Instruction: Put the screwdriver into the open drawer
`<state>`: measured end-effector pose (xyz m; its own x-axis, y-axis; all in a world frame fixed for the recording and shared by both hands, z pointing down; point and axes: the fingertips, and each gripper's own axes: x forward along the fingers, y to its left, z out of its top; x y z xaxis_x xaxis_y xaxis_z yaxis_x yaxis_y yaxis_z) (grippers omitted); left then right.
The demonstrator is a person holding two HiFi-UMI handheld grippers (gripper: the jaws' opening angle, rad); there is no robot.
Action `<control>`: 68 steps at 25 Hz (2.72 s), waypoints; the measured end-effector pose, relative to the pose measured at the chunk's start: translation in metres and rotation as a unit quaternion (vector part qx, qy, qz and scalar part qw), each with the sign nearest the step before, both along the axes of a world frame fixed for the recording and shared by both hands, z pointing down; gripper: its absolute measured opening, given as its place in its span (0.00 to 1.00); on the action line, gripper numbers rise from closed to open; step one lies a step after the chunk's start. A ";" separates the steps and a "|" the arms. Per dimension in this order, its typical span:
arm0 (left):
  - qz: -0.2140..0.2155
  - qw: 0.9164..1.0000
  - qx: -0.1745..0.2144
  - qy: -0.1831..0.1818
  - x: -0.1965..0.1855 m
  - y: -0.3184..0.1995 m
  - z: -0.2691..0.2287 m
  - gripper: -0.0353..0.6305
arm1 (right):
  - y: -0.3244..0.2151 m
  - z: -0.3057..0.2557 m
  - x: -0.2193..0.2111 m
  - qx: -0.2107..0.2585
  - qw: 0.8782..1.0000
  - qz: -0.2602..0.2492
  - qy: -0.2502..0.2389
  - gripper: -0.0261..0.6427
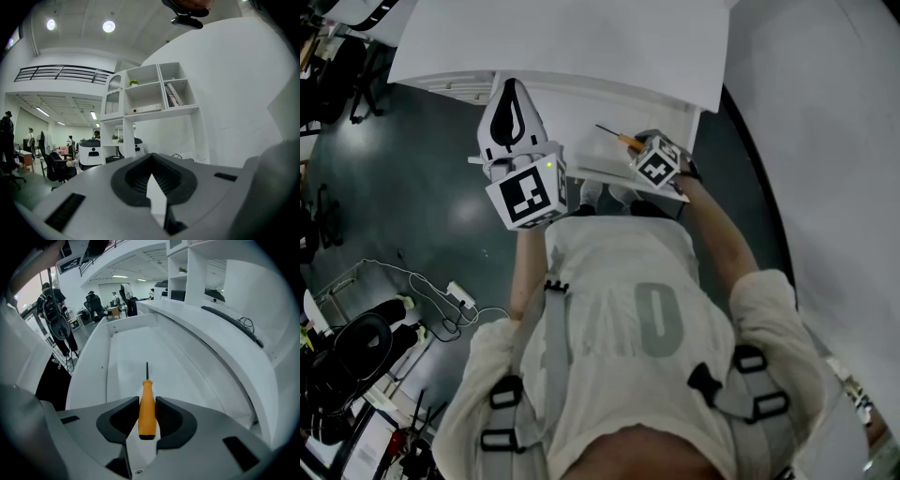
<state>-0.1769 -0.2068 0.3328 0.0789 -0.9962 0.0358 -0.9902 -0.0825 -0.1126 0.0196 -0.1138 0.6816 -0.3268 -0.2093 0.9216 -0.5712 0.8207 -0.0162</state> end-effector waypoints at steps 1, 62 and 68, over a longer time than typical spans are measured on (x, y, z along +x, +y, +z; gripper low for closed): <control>0.002 1.000 0.000 -0.001 0.000 -0.001 0.001 0.06 | 0.001 0.002 0.001 -0.004 1.000 -0.001 0.004 0.19; -0.005 1.000 -0.024 -0.020 -0.001 0.000 0.015 0.06 | 0.030 0.040 0.005 -0.124 0.992 0.033 0.006 0.30; -0.004 1.000 -0.022 -0.020 0.005 -0.001 0.017 0.06 | 0.013 0.036 0.012 -0.091 0.995 0.038 0.006 0.36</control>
<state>-0.1719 -0.2076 0.3502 0.0684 -0.9942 0.0835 -0.9856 -0.0803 -0.1487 0.0319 -0.1013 0.7180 -0.3046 -0.0627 0.9504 -0.6322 0.7597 -0.1525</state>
